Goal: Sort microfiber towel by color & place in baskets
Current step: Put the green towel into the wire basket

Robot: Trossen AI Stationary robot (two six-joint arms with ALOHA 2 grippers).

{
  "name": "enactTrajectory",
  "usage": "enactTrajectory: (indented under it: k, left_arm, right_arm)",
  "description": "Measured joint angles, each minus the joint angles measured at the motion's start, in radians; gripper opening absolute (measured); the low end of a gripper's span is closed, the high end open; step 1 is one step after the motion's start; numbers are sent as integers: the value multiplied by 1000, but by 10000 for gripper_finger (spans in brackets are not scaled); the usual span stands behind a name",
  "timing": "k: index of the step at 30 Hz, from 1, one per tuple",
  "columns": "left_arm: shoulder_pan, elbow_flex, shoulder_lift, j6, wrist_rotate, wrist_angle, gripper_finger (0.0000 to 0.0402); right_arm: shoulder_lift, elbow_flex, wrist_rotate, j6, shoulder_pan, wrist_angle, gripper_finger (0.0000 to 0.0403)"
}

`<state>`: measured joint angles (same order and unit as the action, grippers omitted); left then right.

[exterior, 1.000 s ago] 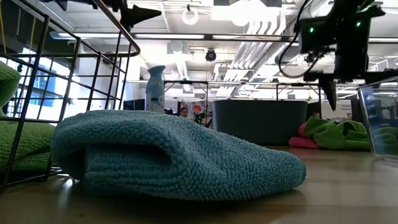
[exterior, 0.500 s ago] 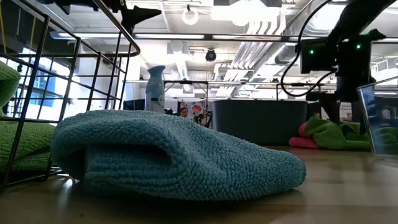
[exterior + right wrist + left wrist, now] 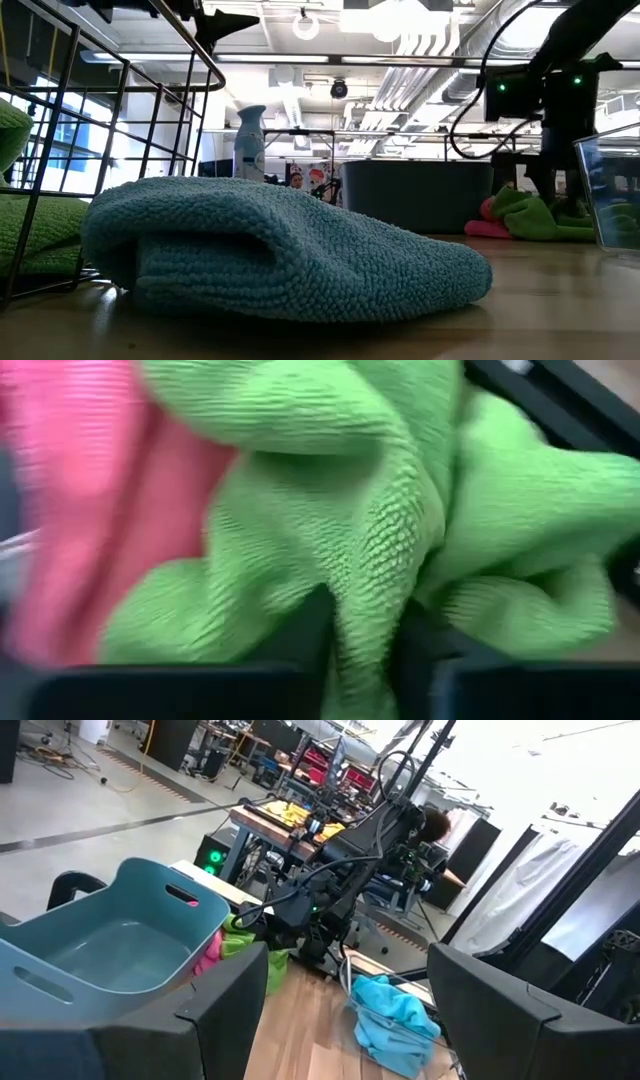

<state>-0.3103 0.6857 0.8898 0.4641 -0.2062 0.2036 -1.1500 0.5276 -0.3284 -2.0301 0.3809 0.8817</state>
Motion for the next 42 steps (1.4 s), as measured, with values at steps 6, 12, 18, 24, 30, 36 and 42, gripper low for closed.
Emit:
enactTrajectory:
  k: [6,12,18,24,30,36,42]
  left_arm:
    - [0,0,0,14,5,4,262]
    - [0,0,0,14,6,4,262]
    - [0,0,0,-3,6,4,262]
    - [1,0,0,-3,-24,6,262]
    - [16,0,0,2,-77,65,262]
    - [71,1,0,11,-19,166,262]
    - [134,1,0,160,86,168,262]
  right_arm:
    - [0,107,-58,176,0,63,15]
    - [0,309,-92,392,-15,272,4]
    - [0,561,-189,510,-79,465,2]
    - [1,814,-332,674,-130,505,1]
    - [1,1004,-424,865,-167,503,1]
    - [1,1082,-418,1069,-212,447,0]
    - [1,1032,-266,1280,-276,303,0]
